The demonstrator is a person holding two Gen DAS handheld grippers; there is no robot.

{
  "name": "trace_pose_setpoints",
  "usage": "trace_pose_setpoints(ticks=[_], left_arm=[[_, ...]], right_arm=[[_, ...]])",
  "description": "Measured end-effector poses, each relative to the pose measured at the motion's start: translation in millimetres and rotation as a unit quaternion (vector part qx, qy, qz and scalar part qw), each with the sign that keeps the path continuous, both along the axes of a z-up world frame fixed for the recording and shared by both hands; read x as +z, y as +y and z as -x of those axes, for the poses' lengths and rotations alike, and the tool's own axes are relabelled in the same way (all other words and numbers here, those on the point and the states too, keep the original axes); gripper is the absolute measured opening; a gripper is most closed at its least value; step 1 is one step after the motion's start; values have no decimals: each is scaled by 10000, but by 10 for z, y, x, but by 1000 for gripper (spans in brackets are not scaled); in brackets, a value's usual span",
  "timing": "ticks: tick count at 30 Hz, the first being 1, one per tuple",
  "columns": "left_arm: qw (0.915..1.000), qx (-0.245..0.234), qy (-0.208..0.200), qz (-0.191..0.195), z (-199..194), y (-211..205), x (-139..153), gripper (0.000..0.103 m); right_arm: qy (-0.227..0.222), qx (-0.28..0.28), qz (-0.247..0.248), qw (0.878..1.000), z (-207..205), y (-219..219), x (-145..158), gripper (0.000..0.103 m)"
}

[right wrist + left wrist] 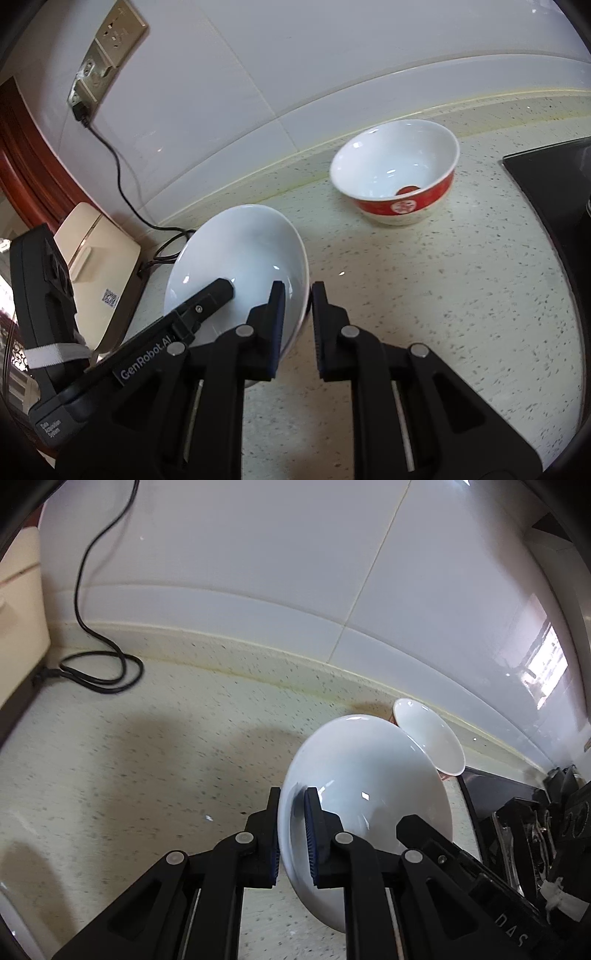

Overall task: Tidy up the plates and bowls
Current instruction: 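Close both grippers on the bowl rim and lift it, then carry the pink-print bowl with both grippers beside the rose-print plate stack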

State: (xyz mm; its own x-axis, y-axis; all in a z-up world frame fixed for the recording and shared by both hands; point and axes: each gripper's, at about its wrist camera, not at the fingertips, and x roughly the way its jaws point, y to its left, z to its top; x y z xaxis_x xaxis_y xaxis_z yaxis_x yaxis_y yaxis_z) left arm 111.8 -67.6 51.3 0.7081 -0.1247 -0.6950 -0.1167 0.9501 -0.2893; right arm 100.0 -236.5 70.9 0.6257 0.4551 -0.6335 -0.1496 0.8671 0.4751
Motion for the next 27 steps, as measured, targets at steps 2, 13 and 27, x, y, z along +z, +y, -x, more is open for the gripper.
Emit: trace_pose_setpoints(ticks=[2, 13, 27], left_arm=[[9999, 37, -8, -93, 44, 5, 36, 12], [9997, 81, -151, -184, 266, 70, 134, 12], [9967, 481, -649, 26, 775, 473, 337, 12]], right_arm=[[-36, 49, -43, 10000, 17, 26, 16, 17], [-254, 182, -115, 9994, 109, 120, 139, 17], [-674, 766, -64, 9948, 397, 515, 295, 17]])
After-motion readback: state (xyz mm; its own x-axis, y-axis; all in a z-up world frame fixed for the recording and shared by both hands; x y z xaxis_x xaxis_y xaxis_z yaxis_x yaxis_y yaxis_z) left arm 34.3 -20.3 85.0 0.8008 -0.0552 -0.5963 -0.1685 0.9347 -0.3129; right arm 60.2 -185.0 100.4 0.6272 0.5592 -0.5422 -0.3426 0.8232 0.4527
